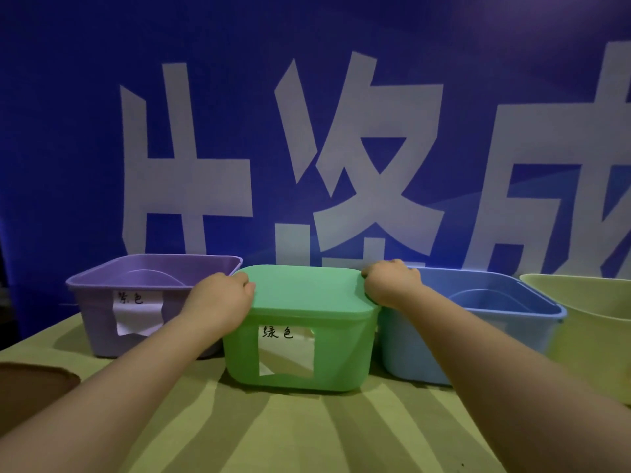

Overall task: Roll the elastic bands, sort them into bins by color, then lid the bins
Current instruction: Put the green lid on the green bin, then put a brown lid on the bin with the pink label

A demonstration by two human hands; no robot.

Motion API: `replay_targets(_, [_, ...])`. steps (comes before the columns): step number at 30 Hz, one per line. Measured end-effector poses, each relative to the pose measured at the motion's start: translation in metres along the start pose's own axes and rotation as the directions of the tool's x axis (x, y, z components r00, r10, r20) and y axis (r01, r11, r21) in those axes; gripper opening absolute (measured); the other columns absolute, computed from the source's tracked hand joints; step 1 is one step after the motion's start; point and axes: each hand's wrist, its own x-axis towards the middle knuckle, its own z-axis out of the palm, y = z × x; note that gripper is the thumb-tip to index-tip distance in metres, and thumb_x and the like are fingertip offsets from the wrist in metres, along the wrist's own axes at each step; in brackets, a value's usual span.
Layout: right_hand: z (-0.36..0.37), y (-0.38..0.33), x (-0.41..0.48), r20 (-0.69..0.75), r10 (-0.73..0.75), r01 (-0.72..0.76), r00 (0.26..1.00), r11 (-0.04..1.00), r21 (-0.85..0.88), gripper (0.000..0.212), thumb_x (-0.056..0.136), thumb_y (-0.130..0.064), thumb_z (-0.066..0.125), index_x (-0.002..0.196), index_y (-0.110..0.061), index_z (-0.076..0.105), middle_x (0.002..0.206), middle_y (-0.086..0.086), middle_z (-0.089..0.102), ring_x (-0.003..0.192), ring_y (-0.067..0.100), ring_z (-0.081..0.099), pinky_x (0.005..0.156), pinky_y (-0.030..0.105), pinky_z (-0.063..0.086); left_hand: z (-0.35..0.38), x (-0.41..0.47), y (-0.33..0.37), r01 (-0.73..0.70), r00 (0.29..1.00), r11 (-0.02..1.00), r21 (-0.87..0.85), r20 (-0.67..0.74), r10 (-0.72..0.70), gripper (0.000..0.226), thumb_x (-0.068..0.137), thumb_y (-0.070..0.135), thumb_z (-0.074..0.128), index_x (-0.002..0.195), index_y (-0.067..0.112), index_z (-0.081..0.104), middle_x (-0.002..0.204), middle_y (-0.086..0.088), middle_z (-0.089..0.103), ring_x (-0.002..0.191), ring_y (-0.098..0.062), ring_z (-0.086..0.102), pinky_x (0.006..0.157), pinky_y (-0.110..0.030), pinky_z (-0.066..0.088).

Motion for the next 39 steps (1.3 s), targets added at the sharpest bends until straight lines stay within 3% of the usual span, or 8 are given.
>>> replay_targets(4, [0.000,0.002,-0.022,-0.325,-0.072,0.092,0.943,0.995,0.045,0.034,0.090,-0.013,0.034,0.105,-0.018,0.065,0.103,0.003,0.063,0.096,0.023,0.051,0.090,0.038,0.035,0.005,-0.002,0.004,0.028,0.999,0.999,0.024,0.027,-0.029,0.046,0.098,0.044,0.020,0.119,0.013,0.047,0.108,-0.010,0.057,0.099,-0.029,0.055,0.078,-0.037,0.042])
replay_targets(7, [0.001,-0.005,-0.046,-0.335,-0.160,0.235,0.929,0.952,0.198,0.032,0.096,-0.037,0.036,0.097,-0.023,0.065,0.082,-0.006,0.066,0.076,0.011,0.056,0.098,0.040,0.039,0.008,-0.003,0.005,0.038,0.998,0.994,0.098,-0.062,-0.032,0.046,0.099,0.040,0.016,0.128,0.018,0.044,0.107,-0.008,0.058,0.101,-0.028,0.050,0.076,-0.036,0.044])
replay_targets(13, [0.001,-0.012,-0.075,-0.133,-0.359,0.348,0.924,0.932,-0.100,0.075,0.076,-0.078,0.040,0.132,-0.029,0.044,0.128,-0.003,0.054,0.116,0.019,0.047,0.105,0.042,0.028,0.015,-0.003,0.006,0.091,0.985,0.996,0.016,-0.146,-0.087,0.053,0.097,0.042,0.012,0.110,0.018,0.057,0.103,-0.005,0.060,0.098,-0.022,0.049,0.090,-0.041,0.041])
replay_targets(29, [0.018,-0.012,-0.040,-0.120,-0.330,0.313,0.937,0.940,-0.137,0.060,0.085,-0.058,0.049,0.134,-0.024,0.041,0.125,0.001,0.053,0.119,0.022,0.045,0.105,0.044,0.026,0.029,0.031,0.014,0.111,0.987,0.993,-0.030,-0.111,-0.113,0.056,0.098,0.041,0.008,0.101,0.017,0.059,0.087,-0.001,0.063,0.082,-0.016,0.058,0.104,-0.051,0.028])
replay_targets(33, [0.017,-0.015,-0.039,-0.094,-0.294,0.283,0.951,0.952,-0.121,0.056,0.085,-0.054,0.052,0.130,-0.022,0.043,0.125,0.001,0.053,0.119,0.022,0.046,0.108,0.048,0.020,0.023,0.027,0.019,0.064,0.998,0.998,0.006,0.010,-0.065,0.050,0.100,0.040,0.013,0.117,0.017,0.054,0.111,-0.003,0.061,0.107,-0.020,0.055,0.106,-0.053,0.027])
replay_targets(35, [0.013,-0.018,-0.041,-0.072,-0.274,0.262,0.959,0.954,-0.147,0.054,0.085,-0.052,0.052,0.128,-0.021,0.044,0.122,0.002,0.054,0.117,0.022,0.047,0.110,0.050,0.017,0.019,0.023,0.017,0.062,0.996,0.997,-0.056,0.071,-0.058,0.053,0.099,0.046,0.015,0.131,0.016,0.044,0.136,-0.006,0.048,0.131,-0.022,0.038,0.111,-0.054,0.019])
replay_targets(37, [0.009,-0.025,-0.047,-0.062,-0.270,0.257,0.961,0.953,-0.163,0.057,0.084,-0.053,0.052,0.130,-0.022,0.041,0.122,0.003,0.054,0.119,0.024,0.046,0.111,0.054,0.012,0.010,0.011,0.009,0.043,0.999,0.991,-0.125,0.038,-0.039,0.056,0.098,0.049,0.019,0.144,0.018,0.027,0.151,-0.004,0.027,0.141,-0.020,0.019,0.112,-0.052,0.013])
replay_targets(39, [0.007,-0.038,-0.058,-0.076,-0.293,0.281,0.953,0.950,-0.139,0.061,0.084,-0.056,0.050,0.134,-0.023,0.038,0.127,0.003,0.052,0.123,0.026,0.044,0.112,0.056,0.009,-0.001,-0.007,-0.004,-0.006,0.999,0.993,-0.119,-0.053,0.000,0.054,0.098,0.046,0.024,0.146,0.021,0.022,0.151,-0.003,0.028,0.140,-0.021,0.023,0.112,-0.051,0.015])
